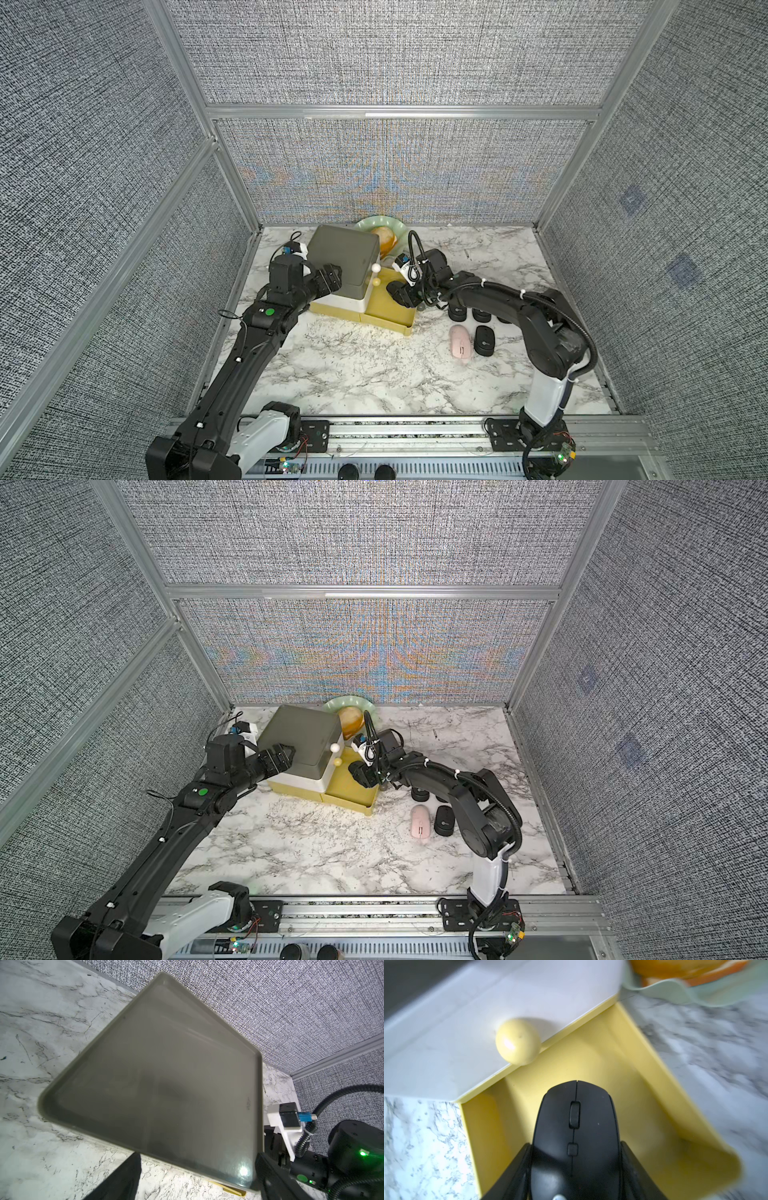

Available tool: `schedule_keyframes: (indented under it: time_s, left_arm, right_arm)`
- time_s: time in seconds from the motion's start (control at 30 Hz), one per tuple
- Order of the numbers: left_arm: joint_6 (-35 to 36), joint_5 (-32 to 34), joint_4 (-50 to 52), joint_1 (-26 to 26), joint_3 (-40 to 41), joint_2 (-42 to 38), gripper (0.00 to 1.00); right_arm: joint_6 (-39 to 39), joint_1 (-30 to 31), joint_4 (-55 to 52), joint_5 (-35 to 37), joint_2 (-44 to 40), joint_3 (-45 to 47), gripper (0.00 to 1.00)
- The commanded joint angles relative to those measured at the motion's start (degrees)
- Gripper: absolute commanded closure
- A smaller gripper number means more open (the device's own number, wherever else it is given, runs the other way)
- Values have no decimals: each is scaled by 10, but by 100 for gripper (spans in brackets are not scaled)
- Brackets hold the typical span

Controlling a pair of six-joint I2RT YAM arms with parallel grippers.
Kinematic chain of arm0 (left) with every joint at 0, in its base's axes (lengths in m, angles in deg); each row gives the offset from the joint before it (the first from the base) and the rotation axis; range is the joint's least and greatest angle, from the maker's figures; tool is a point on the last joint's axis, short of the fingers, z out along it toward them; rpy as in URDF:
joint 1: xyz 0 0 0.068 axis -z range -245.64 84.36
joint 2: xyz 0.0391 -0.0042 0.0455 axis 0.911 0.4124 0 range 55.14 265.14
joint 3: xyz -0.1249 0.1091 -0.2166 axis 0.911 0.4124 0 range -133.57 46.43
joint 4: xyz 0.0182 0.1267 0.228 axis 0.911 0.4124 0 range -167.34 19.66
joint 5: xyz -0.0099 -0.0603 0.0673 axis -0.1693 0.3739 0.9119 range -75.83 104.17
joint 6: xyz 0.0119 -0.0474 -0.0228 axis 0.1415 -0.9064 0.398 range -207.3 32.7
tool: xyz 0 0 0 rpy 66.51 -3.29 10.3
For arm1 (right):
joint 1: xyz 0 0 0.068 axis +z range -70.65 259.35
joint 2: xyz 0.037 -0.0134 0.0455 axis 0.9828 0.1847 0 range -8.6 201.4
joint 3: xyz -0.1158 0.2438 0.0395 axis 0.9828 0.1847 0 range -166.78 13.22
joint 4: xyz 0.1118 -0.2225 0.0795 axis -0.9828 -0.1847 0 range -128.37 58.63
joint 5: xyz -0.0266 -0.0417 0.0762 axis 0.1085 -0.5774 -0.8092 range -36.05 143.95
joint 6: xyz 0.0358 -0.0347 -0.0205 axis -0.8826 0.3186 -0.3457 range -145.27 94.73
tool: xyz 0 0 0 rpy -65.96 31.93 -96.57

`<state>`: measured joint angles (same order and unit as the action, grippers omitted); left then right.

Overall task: Take the mice out of the drawer
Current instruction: Place the mouse at the center of the board.

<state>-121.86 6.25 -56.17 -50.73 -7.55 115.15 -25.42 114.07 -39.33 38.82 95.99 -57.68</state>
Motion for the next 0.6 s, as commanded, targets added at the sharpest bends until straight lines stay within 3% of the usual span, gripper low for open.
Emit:
schedule_keyframes:
  time_s: [0.0,0.2,0.4,0.57]
  left_arm:
    - [7,-38,7,0,-6,-3,11]
    - [17,-94,12,12,-14,3,7]
    - [22,-105,2,35,-15,11,7]
    - [17,-105,-6,40,-6,5,7]
  right_arm:
    - [-65,-8,6,41,-51,34,54]
    - [-130,-23,-54,140,-183,115,54]
    - [-181,-30,-117,174,-257,172,54]
    - [-279,38,-119,231,-278,222,56]
